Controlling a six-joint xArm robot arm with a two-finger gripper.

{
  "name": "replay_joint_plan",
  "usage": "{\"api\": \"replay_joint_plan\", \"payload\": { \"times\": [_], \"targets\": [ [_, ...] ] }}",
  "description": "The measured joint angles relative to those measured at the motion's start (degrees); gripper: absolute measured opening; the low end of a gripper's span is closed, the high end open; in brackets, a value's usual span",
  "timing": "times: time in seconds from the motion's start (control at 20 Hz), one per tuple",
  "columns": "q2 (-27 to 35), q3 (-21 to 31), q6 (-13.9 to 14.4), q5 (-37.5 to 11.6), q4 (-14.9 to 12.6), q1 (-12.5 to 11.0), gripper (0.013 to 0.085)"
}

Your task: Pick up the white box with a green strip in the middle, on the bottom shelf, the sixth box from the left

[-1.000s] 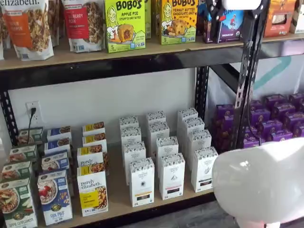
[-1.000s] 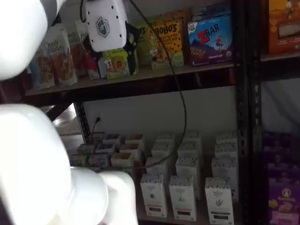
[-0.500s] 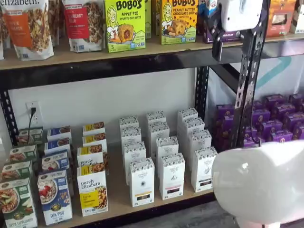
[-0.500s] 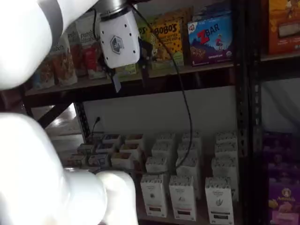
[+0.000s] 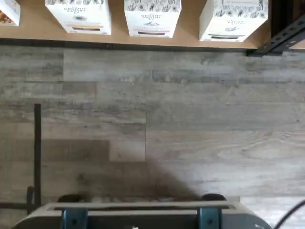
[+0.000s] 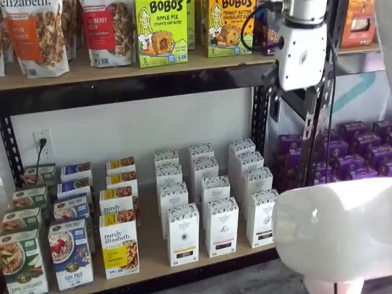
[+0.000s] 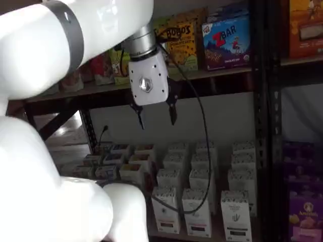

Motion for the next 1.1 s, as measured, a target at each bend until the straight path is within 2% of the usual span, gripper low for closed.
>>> {"api": "replay_joint_plan", "payload": {
  "times": [0.25, 0.45, 0.55, 0.75, 0.9, 1.1],
  "targets": [
    [0.99, 5.43, -1.39, -7.67, 1.10, -1.50, 0.0850],
    [1.08, 10.33, -4.10, -16.11, 4.02, -3.54, 0.0850],
    [2.31, 11.84, -4.72, -19.03, 4.35, -3.92, 0.0850],
    [5.10, 14.35, -3.10, -24.33, 1.49, -3.25, 0.0850],
    [6.88, 16.99, -0.21, -29.84, -2.25, -2.28, 0.0850],
    [11.75, 19.10, 1.54, -35.74, -4.40, -2.09, 0.0850]
  ]
}}
